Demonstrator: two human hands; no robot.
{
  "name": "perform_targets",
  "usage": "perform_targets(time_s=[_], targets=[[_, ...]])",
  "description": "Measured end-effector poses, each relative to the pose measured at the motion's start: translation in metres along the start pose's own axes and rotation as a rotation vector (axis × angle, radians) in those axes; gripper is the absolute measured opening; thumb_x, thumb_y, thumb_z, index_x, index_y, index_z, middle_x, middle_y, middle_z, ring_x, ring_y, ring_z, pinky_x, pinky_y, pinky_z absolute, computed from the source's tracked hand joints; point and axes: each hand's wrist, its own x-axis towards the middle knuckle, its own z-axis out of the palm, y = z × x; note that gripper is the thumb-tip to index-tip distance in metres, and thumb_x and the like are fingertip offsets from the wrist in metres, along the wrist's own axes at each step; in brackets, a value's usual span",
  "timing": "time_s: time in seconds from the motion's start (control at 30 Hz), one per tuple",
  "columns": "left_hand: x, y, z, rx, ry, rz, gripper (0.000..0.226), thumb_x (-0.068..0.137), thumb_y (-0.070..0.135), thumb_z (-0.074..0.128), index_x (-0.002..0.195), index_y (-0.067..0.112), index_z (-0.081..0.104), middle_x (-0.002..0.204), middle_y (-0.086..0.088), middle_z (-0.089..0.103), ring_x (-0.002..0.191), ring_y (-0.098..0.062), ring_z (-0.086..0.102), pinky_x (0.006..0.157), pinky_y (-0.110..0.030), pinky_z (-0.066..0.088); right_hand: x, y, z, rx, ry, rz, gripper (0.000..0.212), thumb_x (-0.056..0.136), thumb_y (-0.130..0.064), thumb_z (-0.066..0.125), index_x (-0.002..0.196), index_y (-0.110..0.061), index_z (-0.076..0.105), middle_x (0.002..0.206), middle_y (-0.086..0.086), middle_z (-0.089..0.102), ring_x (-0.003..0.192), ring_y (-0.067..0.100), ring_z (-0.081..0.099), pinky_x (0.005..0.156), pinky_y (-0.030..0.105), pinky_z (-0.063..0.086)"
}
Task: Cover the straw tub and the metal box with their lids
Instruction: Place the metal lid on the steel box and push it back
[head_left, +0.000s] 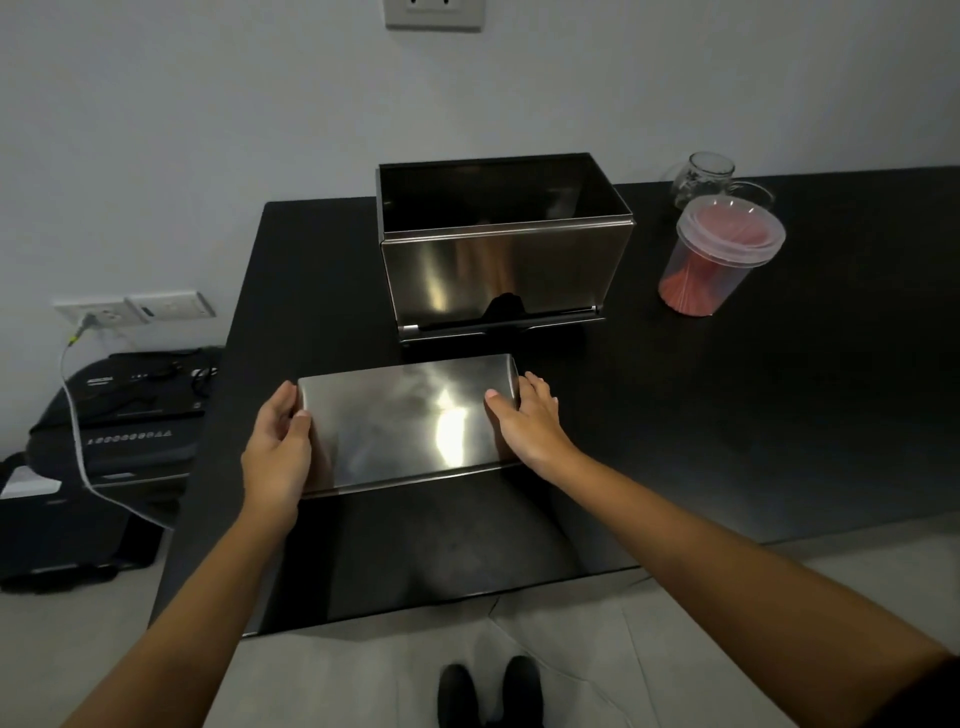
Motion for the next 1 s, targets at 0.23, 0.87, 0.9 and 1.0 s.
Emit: perform_targets(time_s=[0.23, 0.87, 0.9, 1.0], targets=[[-0.007, -0.005, 0.005, -0.152, 0.041, -0.038, 0.039, 0.091, 0.016, 0.045, 0.126, 0.03, 0.054, 0.133, 0.006, 0.055, 0.122, -0.013, 0.05, 0.104, -0.027, 0.036, -0.005, -0.007, -0.006, 0.004, 0.023, 0.052, 0.065, 0.089, -0.044, 0.039, 0.14, -0.012, 0.016, 0.137, 0.01, 0.022, 0.13, 0.025, 0.02, 0.104, 0.035, 0.023], [-0.038, 0.073, -0.011, -0.456, 0.062, 0.065, 0.036, 0.092, 0.017, 0.048, 0.128, 0.017, 0.053, 0.132, -0.003, 0.056, 0.116, -0.015, 0.055, 0.104, -0.038, 0.042, -0.053, -0.066, -0.071, -0.051, 0.183, -0.321, 0.06, 0.09, -0.034, 0.046, 0.139, -0.011, 0.019, 0.133, 0.014, 0.023, 0.126, 0.026, 0.025, 0.106, 0.038, 0.031], [-0.036, 0.083, -0.006, -0.466, 0.059, 0.078, 0.036, 0.091, 0.018, 0.048, 0.127, 0.018, 0.053, 0.132, -0.002, 0.056, 0.116, -0.014, 0.055, 0.103, -0.037, 0.043, -0.05, -0.071, -0.08, -0.052, 0.205, -0.326, 0.059, 0.09, -0.034, 0.046, 0.138, -0.011, 0.021, 0.133, 0.014, 0.023, 0.126, 0.026, 0.026, 0.105, 0.038, 0.032], [-0.028, 0.108, 0.011, -0.479, 0.045, 0.121, 0.037, 0.09, 0.019, 0.048, 0.126, 0.021, 0.055, 0.131, 0.002, 0.056, 0.113, -0.01, 0.055, 0.091, -0.024, 0.046, -0.036, -0.08, -0.104, -0.033, 0.248, -0.319, 0.058, 0.089, -0.036, 0.046, 0.137, -0.011, 0.024, 0.133, 0.013, 0.023, 0.127, 0.027, 0.028, 0.105, 0.04, 0.033]])
